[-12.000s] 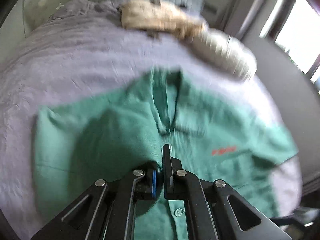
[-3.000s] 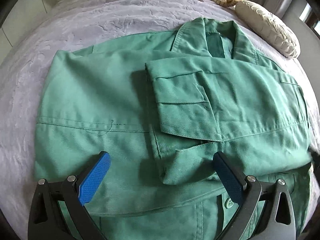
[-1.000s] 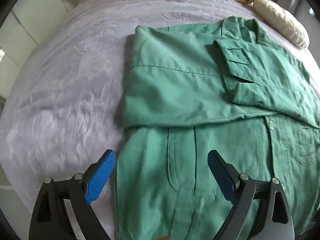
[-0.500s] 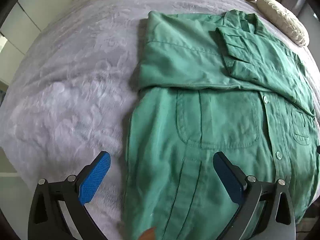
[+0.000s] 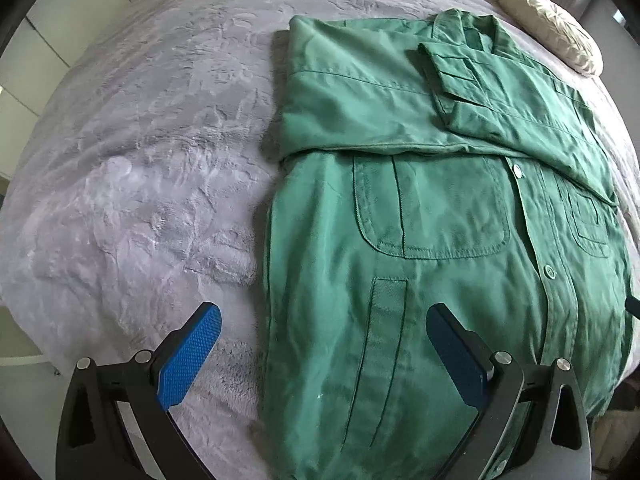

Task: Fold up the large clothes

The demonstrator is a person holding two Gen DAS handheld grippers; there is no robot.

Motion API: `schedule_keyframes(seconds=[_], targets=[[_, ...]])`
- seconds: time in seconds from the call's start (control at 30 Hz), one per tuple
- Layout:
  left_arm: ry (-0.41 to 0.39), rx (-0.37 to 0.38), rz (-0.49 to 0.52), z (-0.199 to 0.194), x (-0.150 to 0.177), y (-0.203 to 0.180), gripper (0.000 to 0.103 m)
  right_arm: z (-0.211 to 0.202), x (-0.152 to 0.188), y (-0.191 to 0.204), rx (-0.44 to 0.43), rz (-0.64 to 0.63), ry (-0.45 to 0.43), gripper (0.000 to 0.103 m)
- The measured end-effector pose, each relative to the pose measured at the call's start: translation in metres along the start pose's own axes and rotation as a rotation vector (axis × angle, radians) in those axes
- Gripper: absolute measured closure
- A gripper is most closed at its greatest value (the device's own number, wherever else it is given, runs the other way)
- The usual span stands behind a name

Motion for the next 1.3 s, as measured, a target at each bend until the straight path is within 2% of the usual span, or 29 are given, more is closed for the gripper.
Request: schedule_keyframes(seconds=[0.13, 0.27, 0.53, 0.67, 0.77, 0.93, 1.03, 1.3], targets=[[0.032, 0.027, 0.034, 0.008, 0.005, 0.0, 0.0, -0.009, 0.01, 0.002, 0.009, 0.042, -0.051, 0.0], [0.042, 0.043, 0.057, 0.008, 0.009, -0.001, 0.0, -0.008, 0.023, 0.001, -0.033, 0.119, -0.021, 0.0], [0.013, 0.03, 0.02, -0.006, 0.017, -0.001, 0.0, -0.01, 0.031, -0.008, -0.026, 0.188, 0.02, 0.0], [0.011, -0.006, 0.001, -0.013, 0.028, -0.005, 0.0, -0.014, 0.028, -0.006, -0.005, 0.118, 0.04, 0.0], [0.009, 0.002, -0.003, -0.02, 0.037, -0.015, 0.0, -0.026, 0.029, -0.001, 0.033, 0.029, 0.031, 0.0], [-0.008, -0.017, 0.04, -0.035, 0.052, -0.035, 0.0, -0.041, 0.035, 0.014, 0.155, -0.197, -0.001, 0.0], [-0.007, -0.018, 0.044, -0.041, 0.058, -0.039, 0.0, -0.045, 0.038, 0.021, 0.194, -0.291, -0.011, 0.0], [-0.014, -0.05, 0.022, -0.049, 0.062, -0.032, 0.0, -0.046, 0.045, 0.027, 0.271, -0.389, -0.036, 0.0]])
Point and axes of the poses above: each gripper's, at about its wrist camera, not at the fingertips, and z roughly the way its jaws point, y to its left, x to its underside, the point moved 2 cm from there along z, roughly the way its jaws point, and after that the axes turned 7 degrees about -y, right-handed, at the moved point
